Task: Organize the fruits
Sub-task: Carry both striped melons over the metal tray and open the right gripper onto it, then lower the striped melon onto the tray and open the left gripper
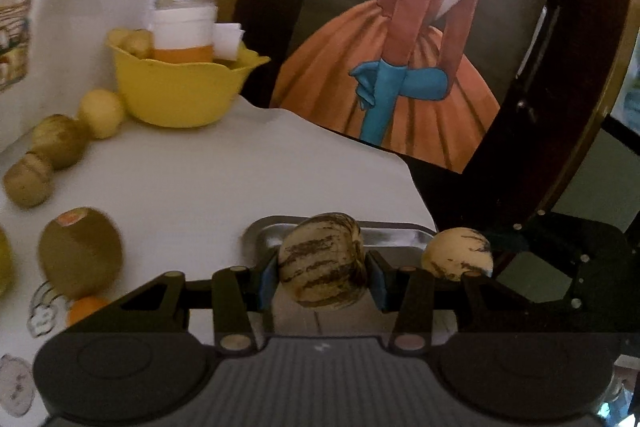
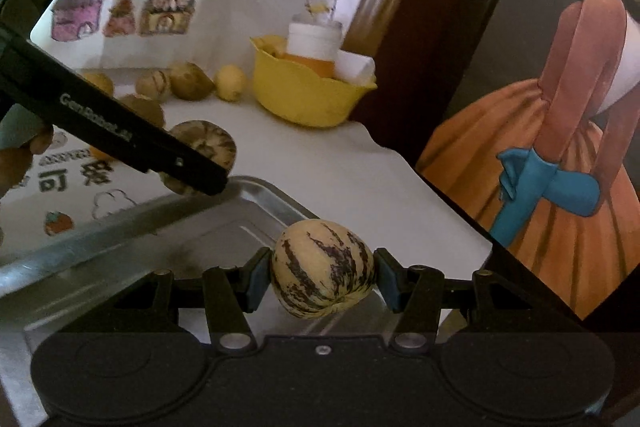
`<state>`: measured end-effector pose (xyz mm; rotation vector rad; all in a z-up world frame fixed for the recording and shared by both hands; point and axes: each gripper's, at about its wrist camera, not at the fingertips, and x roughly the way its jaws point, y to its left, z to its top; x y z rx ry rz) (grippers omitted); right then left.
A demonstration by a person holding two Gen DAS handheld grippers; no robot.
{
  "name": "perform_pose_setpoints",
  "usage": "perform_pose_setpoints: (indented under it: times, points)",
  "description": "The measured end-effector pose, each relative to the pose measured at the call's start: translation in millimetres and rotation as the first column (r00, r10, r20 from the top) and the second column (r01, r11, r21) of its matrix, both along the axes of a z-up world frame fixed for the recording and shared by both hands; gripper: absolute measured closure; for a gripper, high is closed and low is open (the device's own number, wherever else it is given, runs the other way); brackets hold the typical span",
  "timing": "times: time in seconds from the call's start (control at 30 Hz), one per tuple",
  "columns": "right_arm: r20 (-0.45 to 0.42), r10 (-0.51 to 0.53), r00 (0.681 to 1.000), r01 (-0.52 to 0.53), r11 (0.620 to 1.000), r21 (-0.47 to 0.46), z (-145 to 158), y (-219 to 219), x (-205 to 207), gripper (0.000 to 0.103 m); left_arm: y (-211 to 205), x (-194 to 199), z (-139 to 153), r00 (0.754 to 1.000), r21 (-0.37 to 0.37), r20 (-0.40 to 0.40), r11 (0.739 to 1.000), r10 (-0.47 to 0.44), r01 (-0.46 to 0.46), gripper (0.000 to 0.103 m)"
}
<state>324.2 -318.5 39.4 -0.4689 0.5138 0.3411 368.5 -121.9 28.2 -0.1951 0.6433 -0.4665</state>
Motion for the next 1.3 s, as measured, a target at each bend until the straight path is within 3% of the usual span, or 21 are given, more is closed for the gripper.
perform_pose_setpoints:
  times: [0.33, 0.93, 1.3]
  points:
    - [-0.022, -0.033, 0.999, 0.033, 0.999, -0.022, -21, -2, 24, 0.047, -20, 21, -23, 0.999, 0.047, -0.027, 0.998, -0.029, 0.03, 0.053]
    - [-0.013, -0.032, 0.999, 0.031, 0.999, -0.032, -32, -5, 27, 0.046, -9, 33, -37, 0.996, 0.008, -0.088, 1.0, -0.015, 0.016, 0.053]
    - [0.006, -0.023, 1.0, 0.024, 0.999, -0.025, -19, -7, 13, 0.032, -2, 27, -25, 0.994, -0.023, -0.11, 1.0, 0.012, -0.014, 0.044]
